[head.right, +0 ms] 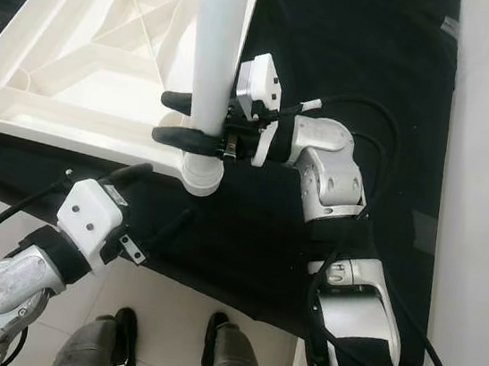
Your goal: Building children table
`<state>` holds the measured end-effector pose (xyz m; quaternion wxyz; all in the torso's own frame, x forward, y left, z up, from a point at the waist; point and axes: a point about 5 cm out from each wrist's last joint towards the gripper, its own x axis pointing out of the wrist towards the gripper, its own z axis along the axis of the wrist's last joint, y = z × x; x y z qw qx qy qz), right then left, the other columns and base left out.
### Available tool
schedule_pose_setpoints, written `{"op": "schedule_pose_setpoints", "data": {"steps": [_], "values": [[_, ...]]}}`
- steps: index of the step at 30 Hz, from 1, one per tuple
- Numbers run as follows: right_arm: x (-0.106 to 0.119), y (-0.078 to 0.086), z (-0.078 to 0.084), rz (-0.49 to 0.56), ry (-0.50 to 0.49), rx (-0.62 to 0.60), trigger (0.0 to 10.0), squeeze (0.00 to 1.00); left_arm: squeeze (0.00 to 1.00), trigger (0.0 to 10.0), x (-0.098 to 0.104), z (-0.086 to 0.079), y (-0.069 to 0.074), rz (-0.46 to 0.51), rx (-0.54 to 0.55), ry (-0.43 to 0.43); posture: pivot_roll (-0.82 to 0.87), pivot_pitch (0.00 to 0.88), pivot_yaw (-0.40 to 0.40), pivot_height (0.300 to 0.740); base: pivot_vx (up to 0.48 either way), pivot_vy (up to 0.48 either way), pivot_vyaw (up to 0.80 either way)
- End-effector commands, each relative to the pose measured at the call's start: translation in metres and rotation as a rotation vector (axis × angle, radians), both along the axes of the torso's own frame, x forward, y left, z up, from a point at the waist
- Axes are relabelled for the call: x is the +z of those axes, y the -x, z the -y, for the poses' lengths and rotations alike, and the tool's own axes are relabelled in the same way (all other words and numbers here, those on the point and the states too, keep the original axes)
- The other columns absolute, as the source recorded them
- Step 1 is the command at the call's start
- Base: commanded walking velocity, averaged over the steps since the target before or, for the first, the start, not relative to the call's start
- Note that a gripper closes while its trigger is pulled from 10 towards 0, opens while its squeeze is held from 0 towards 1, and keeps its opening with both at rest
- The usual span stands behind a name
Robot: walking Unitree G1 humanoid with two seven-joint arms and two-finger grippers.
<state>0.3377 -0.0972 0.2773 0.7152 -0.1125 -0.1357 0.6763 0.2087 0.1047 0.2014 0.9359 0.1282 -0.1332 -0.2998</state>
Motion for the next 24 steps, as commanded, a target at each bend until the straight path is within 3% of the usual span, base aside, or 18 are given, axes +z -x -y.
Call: {"op": "schedule_pose_setpoints", "data": {"steps": [1,4,5,6,7,8,9,10,11,12,13,14,15,22,23,24], "values": [[-0.013,0.002,0.000,-0.042,0.000,0.011,0.0,0.00,0.00,10.0,-0.002,0.002,0.004,-0.010,-0.015,-0.004,0.08,0.285,-0.089,0.740,0.000,0.000,0.00],[-0.018,0.003,0.006,-0.041,0.000,-0.029,0.0,0.00,0.00,10.0,-0.002,0.003,0.004,-0.011,-0.017,-0.004,0.08,0.285,-0.089,0.740,0.000,0.000,0.00],[-0.034,0.006,0.013,-0.067,-0.020,-0.209,0.0,0.00,0.00,10.0,-0.002,0.002,0.004,-0.013,-0.018,-0.002,0.07,0.292,-0.094,0.740,0.000,0.000,0.00],[-0.041,0.009,0.016,-0.090,-0.029,-0.283,0.0,0.00,0.00,10.0,-0.002,0.002,0.005,-0.014,-0.018,-0.001,0.07,0.292,-0.094,0.740,0.000,0.000,0.00],[-0.041,0.009,0.016,-0.090,-0.029,-0.283,0.0,0.00,0.00,10.0,-0.002,0.002,0.005,-0.014,-0.018,-0.001,0.07,0.292,-0.094,0.740,0.000,0.000,0.00],[-0.052,0.010,0.013,-0.136,-0.086,-0.458,0.0,0.00,0.00,10.0,-0.003,0.002,0.005,-0.016,-0.020,-0.001,0.07,0.290,-0.100,0.740,0.000,0.000,0.00],[-0.074,0.015,0.009,-0.186,-0.098,-0.778,0.0,0.00,0.00,10.0,-0.003,0.002,0.006,-0.018,-0.023,0.002,0.06,0.293,-0.098,0.740,0.000,0.000,0.00],[-0.074,0.015,0.009,-0.186,-0.098,-0.778,0.0,0.00,0.00,10.0,-0.003,0.002,0.006,-0.018,-0.023,0.002,0.06,0.293,-0.098,0.740,0.000,0.000,0.00],[-0.087,0.021,0.011,-0.205,-0.102,-1.015,0.0,0.00,0.00,10.0,-0.002,0.002,0.006,-0.019,-0.025,0.004,0.07,0.295,-0.097,0.740,0.000,0.000,0.00],[-0.101,0.034,0.005,-0.244,-0.098,-1.104,0.0,0.00,0.00,10.0,-0.002,0.001,0.005,-0.017,-0.028,-0.001,0.08,0.300,-0.084,0.740,0.000,0.000,0.00],[-0.101,0.034,0.005,-0.244,-0.098,-1.104,0.0,0.00,0.00,10.0,-0.002,0.001,0.005,-0.017,-0.028,-0.001,0.08,0.300,-0.084,0.740,0.000,0.000,0.00],[-0.111,0.046,-0.015,-0.273,-0.065,-0.980,0.0,0.00,0.00,10.0,-0.003,0.002,0.004,-0.018,-0.033,-0.004,0.07,0.275,-0.082,0.740,0.000,0.000,0.00],[-0.109,0.044,-0.019,-0.279,-0.072,-0.945,0.0,0.00,0.00,10.0,-0.003,0.004,0.004,-0.014,-0.039,-0.011,0.08,0.275,-0.091,0.740,0.000,0.000,0.00],[-0.100,0.036,-0.027,-0.267,-0.097,-0.916,0.2,0.00,0.00,10.0,-0.003,0.002,0.003,-0.007,-0.028,-0.015,0.08,0.268,-0.094,0.740,0.000,0.000,0.00],[-0.100,0.036,-0.027,-0.264,-0.089,-0.920,4.4,0.00,0.00,10.0,-0.003,0.002,0.003,-0.008,-0.028,-0.017,0.08,0.262,-0.088,0.740,0.000,0.000,0.00],[-0.097,0.033,-0.026,-0.258,-0.101,-0.911,10.0,0.00,0.00,10.0,-0.003,0.002,0.003,-0.007,-0.028,-0.016,0.09,0.257,-0.083,0.740,0.000,0.000,0.00]]}}
